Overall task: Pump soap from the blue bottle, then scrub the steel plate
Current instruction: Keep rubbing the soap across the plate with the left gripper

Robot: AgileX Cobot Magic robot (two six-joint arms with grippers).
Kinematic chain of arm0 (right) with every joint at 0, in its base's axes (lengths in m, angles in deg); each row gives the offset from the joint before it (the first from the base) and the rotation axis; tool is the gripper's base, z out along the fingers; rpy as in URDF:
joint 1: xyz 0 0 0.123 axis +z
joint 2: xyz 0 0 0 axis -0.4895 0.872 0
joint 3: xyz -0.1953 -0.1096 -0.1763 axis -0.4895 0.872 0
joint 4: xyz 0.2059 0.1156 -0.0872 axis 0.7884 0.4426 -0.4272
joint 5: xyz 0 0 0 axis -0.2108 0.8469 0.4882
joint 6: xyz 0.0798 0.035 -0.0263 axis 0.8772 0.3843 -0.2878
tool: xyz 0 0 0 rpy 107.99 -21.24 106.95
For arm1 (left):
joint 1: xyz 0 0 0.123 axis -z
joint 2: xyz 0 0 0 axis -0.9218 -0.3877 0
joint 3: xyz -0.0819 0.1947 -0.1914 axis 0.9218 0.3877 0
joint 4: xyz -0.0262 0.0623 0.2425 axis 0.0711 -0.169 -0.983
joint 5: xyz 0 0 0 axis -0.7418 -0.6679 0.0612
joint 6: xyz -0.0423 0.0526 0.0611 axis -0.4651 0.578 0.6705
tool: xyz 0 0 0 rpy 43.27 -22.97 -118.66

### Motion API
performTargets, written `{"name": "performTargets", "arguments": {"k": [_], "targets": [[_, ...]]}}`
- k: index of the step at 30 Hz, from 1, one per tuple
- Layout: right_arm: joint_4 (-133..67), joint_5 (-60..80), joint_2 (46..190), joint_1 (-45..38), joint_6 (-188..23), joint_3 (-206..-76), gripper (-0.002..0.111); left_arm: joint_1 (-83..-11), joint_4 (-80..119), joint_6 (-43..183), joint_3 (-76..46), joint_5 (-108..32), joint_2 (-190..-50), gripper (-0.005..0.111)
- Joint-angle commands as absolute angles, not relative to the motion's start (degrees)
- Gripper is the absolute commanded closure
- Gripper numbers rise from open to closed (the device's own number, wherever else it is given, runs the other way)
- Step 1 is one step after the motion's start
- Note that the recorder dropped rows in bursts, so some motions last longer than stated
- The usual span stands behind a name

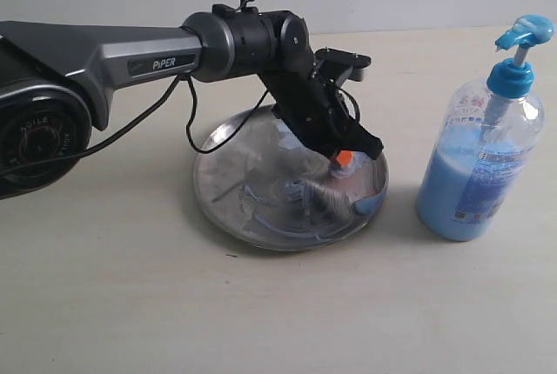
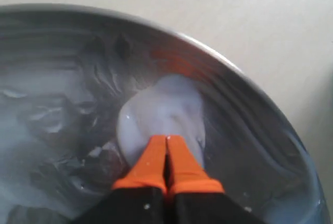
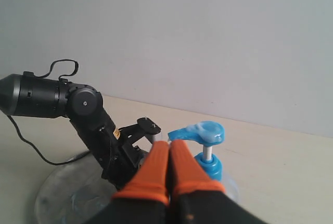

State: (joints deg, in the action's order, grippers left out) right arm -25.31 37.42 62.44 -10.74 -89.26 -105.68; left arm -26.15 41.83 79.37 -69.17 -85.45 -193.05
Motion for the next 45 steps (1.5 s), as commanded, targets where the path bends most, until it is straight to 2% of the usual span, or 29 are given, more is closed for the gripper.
{"name": "performTargets", "arguments": {"k": [1,22,29,37,45], "targets": [[-25.2,36.9,62.0,-10.6,-89.1,-105.3,0.108,-26.1,44.0,79.5,-68.5,-89.1,-193.7,0.107],[-25.2,36.9,62.0,-10.6,-89.1,-105.3,0.108,-26.1,47.6,80.8,-68.5,-77.6,-193.7,0.107],[-25.2,36.9,62.0,-10.6,-89.1,-105.3,0.108,-26.1,41.1,80.8,-68.5,-81.1,-193.7,0.107],[-25.2,37.2,62.0,-10.6,-89.1,-105.3,0.108,-26.0,42.5,80.8,-68.5,-88.8,-193.7,0.107],[-25.2,37.2,62.0,-10.6,-89.1,-105.3,0.108,-26.0,49.1,80.8,-68.5,-83.8,-193.7,0.107]]}}
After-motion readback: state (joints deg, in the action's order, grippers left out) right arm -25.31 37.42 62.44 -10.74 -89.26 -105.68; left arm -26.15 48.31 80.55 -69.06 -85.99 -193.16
